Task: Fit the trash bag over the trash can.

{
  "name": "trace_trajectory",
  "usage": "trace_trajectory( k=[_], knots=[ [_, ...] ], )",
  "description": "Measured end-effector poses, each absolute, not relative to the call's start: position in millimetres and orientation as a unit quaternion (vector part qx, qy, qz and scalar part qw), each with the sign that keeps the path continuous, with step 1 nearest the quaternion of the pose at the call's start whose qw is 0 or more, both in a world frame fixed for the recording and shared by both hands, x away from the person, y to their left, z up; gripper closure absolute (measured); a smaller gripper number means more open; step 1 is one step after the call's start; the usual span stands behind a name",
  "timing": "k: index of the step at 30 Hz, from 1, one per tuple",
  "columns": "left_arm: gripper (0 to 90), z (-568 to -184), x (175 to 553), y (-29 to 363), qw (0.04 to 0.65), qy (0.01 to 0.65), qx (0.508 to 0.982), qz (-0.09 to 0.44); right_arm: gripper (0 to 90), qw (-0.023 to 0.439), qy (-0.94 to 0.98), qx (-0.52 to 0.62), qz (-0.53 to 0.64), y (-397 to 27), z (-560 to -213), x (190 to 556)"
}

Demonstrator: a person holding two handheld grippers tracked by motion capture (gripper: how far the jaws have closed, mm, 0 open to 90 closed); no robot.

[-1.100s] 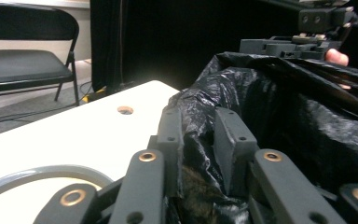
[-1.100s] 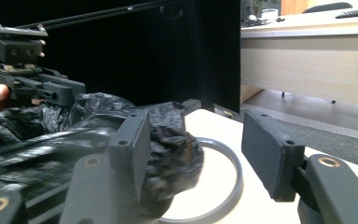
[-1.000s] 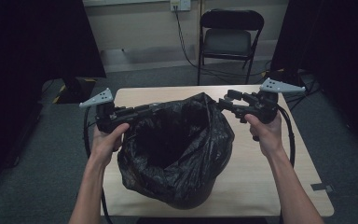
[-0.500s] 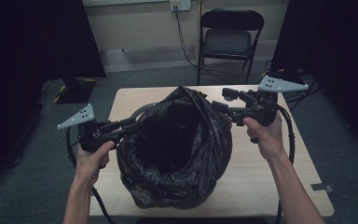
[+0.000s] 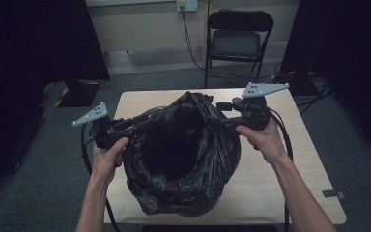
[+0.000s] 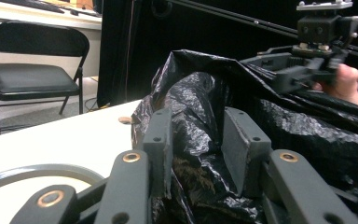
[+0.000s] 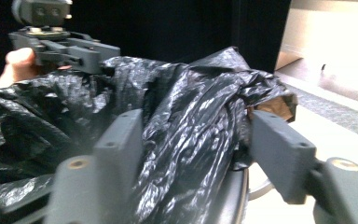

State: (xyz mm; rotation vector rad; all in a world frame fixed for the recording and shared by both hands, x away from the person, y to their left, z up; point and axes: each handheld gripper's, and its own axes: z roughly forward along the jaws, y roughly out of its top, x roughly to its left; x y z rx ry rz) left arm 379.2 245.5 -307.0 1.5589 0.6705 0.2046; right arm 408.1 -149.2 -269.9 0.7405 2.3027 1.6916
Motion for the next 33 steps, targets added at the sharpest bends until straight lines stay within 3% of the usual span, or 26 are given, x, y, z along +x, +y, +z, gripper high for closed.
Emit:
trace_trajectory(
  k=[12,17,23,33],
  knots=[
    [65.7,-304.1,366.9,256.3,0.653,0.284,0.697,0.090,68.6,0.114,0.792,0.260,0.541,-140.3,-263.5,430.0],
    [61.8,-304.5,371.4,252.7,0.650,0.289,0.697,0.091,89.3,0.115,0.787,0.259,0.548,-140.1,-264.1,434.5],
    [58.8,-302.4,370.6,249.6,0.652,0.288,0.695,0.090,90.0,0.130,0.758,0.279,0.575,-162.1,-269.8,424.5],
    [53.9,-296.7,378.7,245.2,0.653,0.297,0.690,0.094,90.0,0.127,0.718,0.322,0.604,-207.2,-318.7,413.9]
  ],
)
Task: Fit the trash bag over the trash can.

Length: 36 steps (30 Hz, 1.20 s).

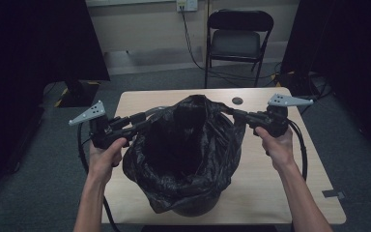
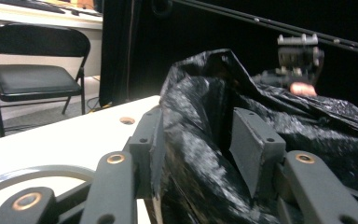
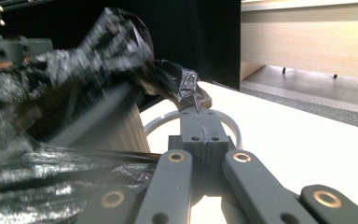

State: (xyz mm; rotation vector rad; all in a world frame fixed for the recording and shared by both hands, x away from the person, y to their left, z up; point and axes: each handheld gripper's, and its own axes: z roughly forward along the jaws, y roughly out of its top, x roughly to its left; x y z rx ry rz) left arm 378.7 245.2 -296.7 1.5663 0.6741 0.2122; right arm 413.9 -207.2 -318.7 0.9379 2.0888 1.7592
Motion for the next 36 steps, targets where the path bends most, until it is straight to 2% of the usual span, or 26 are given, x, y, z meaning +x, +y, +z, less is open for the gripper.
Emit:
trace_trajectory(
  k=[11,16,18,21,25,29,36],
  knots=[
    [52.4,-299.0,384.8,238.4,0.647,0.297,0.696,0.088,90.0,0.102,0.734,0.343,0.577,-205.8,-386.6,417.1],
    [52.6,-299.6,385.6,233.0,0.645,0.283,0.705,0.081,90.0,0.091,0.739,0.342,0.573,-198.5,-398.9,420.1],
    [54.9,-298.8,387.0,230.6,0.641,0.279,0.711,0.079,81.9,0.098,0.739,0.341,0.573,-200.1,-392.7,422.0],
    [64.4,-299.4,388.6,227.9,0.641,0.267,0.716,0.074,70.8,0.114,0.730,0.344,0.580,-207.1,-374.6,424.5],
    [73.9,-300.2,388.2,229.2,0.650,0.263,0.710,0.072,62.2,0.135,0.715,0.342,0.595,-216.3,-346.8,426.1],
    [74.5,-300.1,381.3,233.5,0.650,0.261,0.710,0.073,54.3,0.149,0.703,0.340,0.606,-220.2,-325.2,424.2],
    [71.2,-300.2,362.0,244.7,0.651,0.255,0.712,0.065,48.7,0.150,0.697,0.318,0.625,-214.0,-297.6,419.5]
  ],
)
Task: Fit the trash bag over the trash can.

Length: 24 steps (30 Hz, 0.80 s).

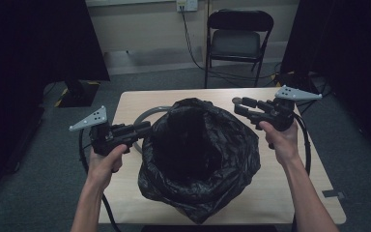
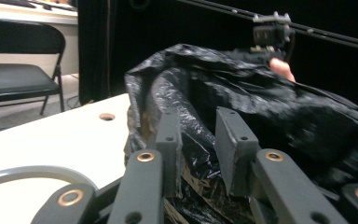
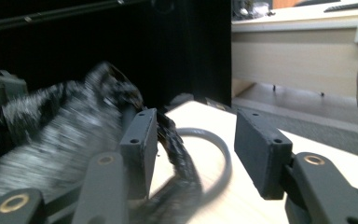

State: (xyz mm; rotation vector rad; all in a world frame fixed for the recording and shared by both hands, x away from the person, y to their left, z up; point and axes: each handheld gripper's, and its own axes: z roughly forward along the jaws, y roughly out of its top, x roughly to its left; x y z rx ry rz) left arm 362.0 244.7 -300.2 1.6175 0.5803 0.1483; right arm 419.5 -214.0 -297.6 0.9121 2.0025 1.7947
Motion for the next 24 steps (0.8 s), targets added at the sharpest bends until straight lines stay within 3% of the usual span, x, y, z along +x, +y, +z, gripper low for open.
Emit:
trace_trajectory(
  k=[8,15,17,24],
  knots=[
    [58.9,-295.2,377.2,237.8,0.661,0.266,0.698,0.069,40.6,0.119,0.710,0.269,0.640,-189.5,-274.6,411.0],
    [65.4,-303.0,385.2,225.6,0.650,0.274,0.706,0.067,39.1,0.113,0.758,0.242,0.595,-171.8,-267.9,406.3],
    [66.2,-302.4,381.0,228.1,0.649,0.272,0.707,0.072,43.2,0.120,0.771,0.246,0.575,-169.6,-269.6,407.8],
    [66.9,-302.7,357.9,241.9,0.654,0.264,0.705,0.071,87.7,0.121,0.762,0.248,0.585,-170.9,-270.3,418.9]
  ],
)
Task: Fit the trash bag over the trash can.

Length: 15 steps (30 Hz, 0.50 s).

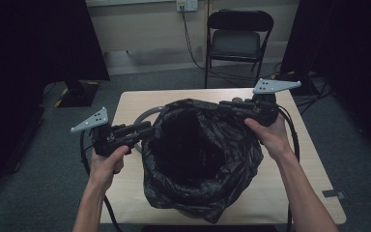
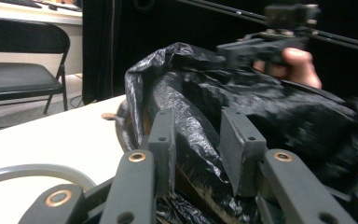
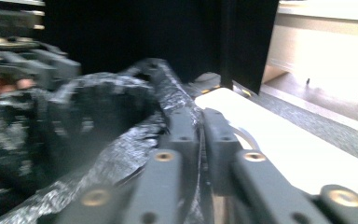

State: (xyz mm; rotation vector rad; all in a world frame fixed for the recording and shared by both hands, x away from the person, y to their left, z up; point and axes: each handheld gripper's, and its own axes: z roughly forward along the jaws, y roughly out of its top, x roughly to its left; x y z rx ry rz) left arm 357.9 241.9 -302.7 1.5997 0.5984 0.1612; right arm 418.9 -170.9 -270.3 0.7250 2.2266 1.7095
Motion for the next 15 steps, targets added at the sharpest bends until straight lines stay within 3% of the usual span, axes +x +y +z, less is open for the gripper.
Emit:
trace_trajectory(
  k=[4,8,15],
  knots=[
    [65.7,-301.1,354.5,243.8,0.650,0.260,0.711,0.071,90.0,0.121,0.754,0.267,0.587,-172.9,-278.7,430.4],
    [52.3,-299.2,361.2,243.0,0.659,0.270,0.698,0.073,90.0,0.127,0.753,0.282,0.581,-174.5,-289.5,436.4],
    [46.0,-298.4,395.4,232.4,0.669,0.300,0.678,0.058,90.0,0.113,0.746,0.304,0.581,-179.0,-317.3,450.3]
  ],
)
